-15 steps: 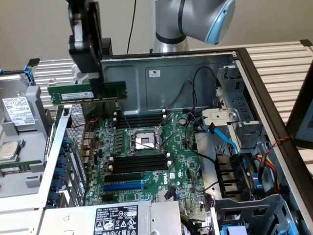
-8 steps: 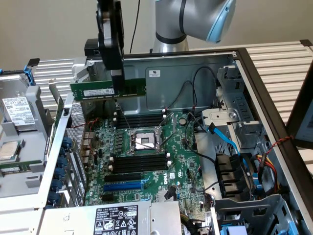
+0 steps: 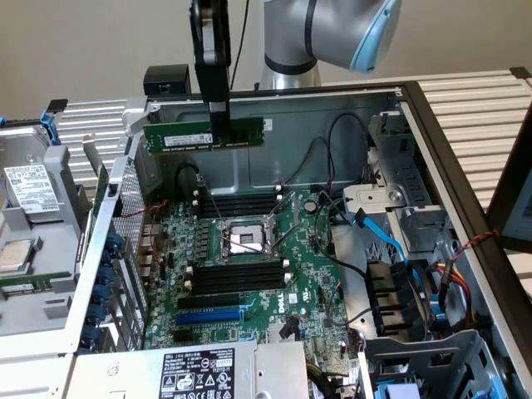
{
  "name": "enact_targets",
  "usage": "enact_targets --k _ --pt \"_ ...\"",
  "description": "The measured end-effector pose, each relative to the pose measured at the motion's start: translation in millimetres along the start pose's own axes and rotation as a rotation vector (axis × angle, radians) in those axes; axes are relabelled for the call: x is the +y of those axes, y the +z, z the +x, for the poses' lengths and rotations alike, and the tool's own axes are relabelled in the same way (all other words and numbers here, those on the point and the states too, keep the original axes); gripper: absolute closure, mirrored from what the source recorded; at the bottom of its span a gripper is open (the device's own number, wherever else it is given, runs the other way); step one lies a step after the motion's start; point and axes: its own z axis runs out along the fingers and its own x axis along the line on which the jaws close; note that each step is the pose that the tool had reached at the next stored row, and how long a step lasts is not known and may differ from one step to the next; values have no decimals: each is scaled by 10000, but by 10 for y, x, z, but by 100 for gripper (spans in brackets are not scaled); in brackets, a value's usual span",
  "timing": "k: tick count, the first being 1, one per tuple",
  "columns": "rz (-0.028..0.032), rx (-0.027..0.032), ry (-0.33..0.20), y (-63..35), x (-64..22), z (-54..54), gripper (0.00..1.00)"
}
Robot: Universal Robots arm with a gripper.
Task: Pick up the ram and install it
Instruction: 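Pick up the ram and move it above insertion slot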
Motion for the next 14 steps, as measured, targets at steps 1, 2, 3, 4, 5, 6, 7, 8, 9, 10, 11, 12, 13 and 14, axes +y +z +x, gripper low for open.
enact_targets --k 1,2,3,4,5,6,7,8,9,10,11,12,13,14 --pt "1 7 0 11 -6 -47 87" --pt "1 28 0 20 -8 -90 87" --pt "0 81 0 27 -8 -127 87" --pt "1 157 -1 32 -8 -151 87" --pt "2 227 -2 39 -8 -166 87" --pt "2 292 -1 47 -8 -171 87" --pt "3 335 -2 57 -12 -173 87" --pt "2 349 -4 72 -16 -174 87" --pt "3 349 -2 90 -25 -174 87" --pt "3 340 -2 106 -35 -170 87" --pt "3 322 -2 119 -48 -165 87" --pt "2 288 -1 130 -59 -158 87" --pt "1 239 -1 140 -68 -145 87" --pt "1 194 -1 153 -72 -128 87"
